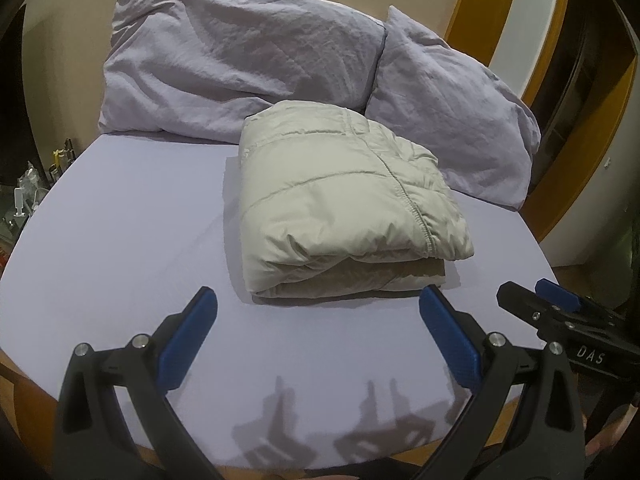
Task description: Fold large clothes
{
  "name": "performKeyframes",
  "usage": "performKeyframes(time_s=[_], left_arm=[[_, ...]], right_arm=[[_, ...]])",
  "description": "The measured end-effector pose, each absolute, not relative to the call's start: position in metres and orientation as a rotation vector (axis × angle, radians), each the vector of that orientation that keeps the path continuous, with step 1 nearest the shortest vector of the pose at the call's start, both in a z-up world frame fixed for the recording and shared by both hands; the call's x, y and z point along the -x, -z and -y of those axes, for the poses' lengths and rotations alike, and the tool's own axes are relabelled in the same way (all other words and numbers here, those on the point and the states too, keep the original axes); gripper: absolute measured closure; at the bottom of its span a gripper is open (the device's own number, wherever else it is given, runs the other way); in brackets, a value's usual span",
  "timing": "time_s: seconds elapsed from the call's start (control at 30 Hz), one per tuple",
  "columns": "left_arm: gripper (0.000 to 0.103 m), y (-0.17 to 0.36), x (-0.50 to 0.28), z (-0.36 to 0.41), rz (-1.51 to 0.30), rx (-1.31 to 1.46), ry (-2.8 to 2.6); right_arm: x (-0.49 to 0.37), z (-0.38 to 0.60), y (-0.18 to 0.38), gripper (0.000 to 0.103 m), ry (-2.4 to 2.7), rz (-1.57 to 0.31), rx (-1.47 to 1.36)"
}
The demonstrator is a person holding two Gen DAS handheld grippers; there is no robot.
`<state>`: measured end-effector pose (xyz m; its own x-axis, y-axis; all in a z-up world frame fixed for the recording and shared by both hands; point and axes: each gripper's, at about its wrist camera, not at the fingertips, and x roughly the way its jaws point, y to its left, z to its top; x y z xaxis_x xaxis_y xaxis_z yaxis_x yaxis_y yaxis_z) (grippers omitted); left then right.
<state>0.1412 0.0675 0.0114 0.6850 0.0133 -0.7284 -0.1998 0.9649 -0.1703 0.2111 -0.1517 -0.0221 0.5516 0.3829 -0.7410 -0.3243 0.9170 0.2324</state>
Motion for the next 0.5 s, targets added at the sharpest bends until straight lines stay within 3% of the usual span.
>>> performKeyframes(time_s=[0.5], left_arm=[[0.002,-0.0169,-0.1407,-0.0622,-0.791,0.239,-0.105]], right_arm=[[-0.2108,0.1536,0.0186,0.004,-0.423,-0.883,-0.085]])
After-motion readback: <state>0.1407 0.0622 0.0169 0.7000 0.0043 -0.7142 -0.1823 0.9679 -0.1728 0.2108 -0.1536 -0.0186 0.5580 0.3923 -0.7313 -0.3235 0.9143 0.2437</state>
